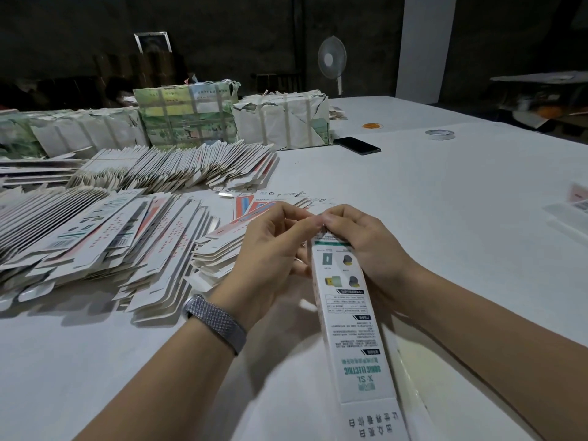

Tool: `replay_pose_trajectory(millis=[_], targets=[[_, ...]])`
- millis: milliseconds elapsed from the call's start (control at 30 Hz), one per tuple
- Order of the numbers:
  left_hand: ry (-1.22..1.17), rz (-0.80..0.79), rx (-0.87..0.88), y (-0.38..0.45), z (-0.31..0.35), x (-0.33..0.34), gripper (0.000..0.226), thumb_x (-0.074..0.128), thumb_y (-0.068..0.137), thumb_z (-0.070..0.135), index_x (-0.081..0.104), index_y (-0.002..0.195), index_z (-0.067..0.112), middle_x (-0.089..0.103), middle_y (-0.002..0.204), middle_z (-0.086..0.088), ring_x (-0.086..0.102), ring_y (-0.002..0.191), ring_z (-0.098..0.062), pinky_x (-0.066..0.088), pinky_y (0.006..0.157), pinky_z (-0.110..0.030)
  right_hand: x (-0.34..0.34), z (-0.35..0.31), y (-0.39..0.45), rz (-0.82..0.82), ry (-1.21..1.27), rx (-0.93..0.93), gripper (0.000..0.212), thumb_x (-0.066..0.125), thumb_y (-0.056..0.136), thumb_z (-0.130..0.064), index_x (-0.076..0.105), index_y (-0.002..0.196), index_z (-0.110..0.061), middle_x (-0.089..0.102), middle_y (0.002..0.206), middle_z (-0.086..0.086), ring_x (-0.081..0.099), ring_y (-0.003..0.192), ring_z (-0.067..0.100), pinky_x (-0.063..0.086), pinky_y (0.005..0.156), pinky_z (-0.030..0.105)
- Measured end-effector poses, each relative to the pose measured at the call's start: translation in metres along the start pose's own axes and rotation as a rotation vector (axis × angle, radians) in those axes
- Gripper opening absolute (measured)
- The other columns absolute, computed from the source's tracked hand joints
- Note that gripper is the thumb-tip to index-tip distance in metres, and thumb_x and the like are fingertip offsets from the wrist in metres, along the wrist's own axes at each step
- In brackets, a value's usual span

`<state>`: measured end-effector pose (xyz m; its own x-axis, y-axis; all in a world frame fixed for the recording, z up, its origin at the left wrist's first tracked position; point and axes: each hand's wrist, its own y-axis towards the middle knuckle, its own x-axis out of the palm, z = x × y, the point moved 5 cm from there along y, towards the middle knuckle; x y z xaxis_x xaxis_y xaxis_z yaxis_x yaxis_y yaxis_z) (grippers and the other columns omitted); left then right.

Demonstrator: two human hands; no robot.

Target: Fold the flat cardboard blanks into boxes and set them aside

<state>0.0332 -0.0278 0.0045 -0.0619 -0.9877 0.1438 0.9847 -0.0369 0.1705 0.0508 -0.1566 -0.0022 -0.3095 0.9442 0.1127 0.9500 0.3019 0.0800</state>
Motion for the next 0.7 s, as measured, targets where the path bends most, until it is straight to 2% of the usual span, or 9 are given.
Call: replay_pose_trajectory(millis=[100,233,467,600,700], targets=[[-0.003,-0.026,-0.025,0.001,-0.002,-0.001,0.014,0.069,0.092,0.019,0.060,0.091,0.008,0.065,0.063,-0.001,0.057,0.044,-0.010,0.043,0.040,-0.017,-0.001,0.002,0.000,-0.009,0.017,0.019,0.017,0.053,0.102,-0.022,0.061,0.098,-0.009,0.065,0.065,0.006,0.062,0.051,0.015,0.049,0.050,0.025],[-0.029,-0.061,-0.031,0.001,-0.001,0.000,0.032,0.074,0.074,0.035,0.062,0.092,0.010,0.066,0.066,-0.002,0.057,0.045,-0.010,0.045,0.041,-0.016,-0.001,0.003,0.001,0.000,0.070,0.019,0.018,0.054,0.101,-0.020,0.064,0.104,-0.007,0.066,0.075,0.013,0.061,0.056,0.019,0.049,0.056,0.029],[-0.060,-0.077,-0.010,0.000,-0.004,0.003,0.033,0.076,0.077,0.033,0.062,0.098,0.011,0.067,0.068,0.003,0.060,0.048,-0.009,0.047,0.043,-0.016,-0.004,-0.006,-0.001,0.063,0.040,-0.036,0.016,0.055,0.100,-0.014,0.063,0.090,-0.004,0.064,0.059,0.005,0.060,0.046,0.013,0.048,0.045,0.021],[-0.083,-0.155,-0.048,-0.001,-0.006,0.003,0.051,0.085,0.065,0.035,0.069,0.110,0.019,0.072,0.093,-0.004,0.066,0.059,-0.016,0.049,0.044,-0.018,-0.009,-0.008,0.002,0.134,-0.003,-0.043,0.021,0.055,0.101,-0.016,0.059,0.082,-0.008,0.062,0.063,0.006,0.059,0.048,0.015,0.048,0.047,0.023],[-0.039,-0.134,-0.048,-0.001,-0.007,0.001,0.039,0.088,0.068,0.031,0.074,0.104,0.028,0.073,0.099,-0.005,0.069,0.067,-0.019,0.044,0.043,-0.018,-0.010,-0.008,0.001,0.138,-0.021,-0.033,0.026,0.055,0.101,-0.018,0.058,0.077,-0.010,0.062,0.062,0.005,0.059,0.049,0.016,0.048,0.048,0.025]])
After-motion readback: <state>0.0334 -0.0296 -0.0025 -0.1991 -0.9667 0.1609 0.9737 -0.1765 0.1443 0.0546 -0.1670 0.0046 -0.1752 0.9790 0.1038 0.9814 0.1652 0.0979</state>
